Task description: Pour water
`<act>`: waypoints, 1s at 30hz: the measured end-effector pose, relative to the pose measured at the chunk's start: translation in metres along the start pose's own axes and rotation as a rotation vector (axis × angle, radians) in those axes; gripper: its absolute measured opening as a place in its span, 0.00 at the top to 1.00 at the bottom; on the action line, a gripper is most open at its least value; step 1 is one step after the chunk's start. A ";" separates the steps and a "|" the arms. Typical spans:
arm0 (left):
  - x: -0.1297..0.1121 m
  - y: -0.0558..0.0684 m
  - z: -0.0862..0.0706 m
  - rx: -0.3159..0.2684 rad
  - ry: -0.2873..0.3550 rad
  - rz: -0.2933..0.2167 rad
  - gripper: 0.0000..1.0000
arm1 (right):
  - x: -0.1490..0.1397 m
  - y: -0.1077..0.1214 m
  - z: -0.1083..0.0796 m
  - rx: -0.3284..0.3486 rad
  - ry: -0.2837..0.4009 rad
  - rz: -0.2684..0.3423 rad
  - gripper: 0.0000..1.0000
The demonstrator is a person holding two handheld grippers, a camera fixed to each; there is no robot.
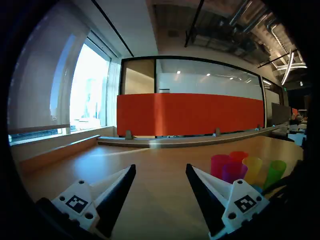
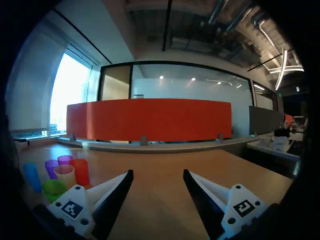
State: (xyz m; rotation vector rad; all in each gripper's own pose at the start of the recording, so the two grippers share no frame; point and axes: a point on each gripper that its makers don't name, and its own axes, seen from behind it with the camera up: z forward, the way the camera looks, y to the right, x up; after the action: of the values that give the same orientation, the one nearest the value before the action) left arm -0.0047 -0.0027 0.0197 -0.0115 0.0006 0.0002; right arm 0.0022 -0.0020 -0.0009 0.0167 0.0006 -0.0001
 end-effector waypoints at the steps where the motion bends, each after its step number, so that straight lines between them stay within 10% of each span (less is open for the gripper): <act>1: 0.000 0.000 0.000 0.000 0.000 0.000 0.08 | 0.000 0.000 0.000 0.000 0.000 0.000 0.03; 30: 0.000 0.000 0.000 0.000 0.000 0.000 0.07 | -0.001 -0.001 0.000 -0.001 -0.001 0.000 0.00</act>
State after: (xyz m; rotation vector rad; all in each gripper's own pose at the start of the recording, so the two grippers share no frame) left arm -0.0044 -0.0027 0.0194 -0.0115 0.0005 0.0001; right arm 0.0012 -0.0027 -0.0005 0.0159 -0.0005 -0.0004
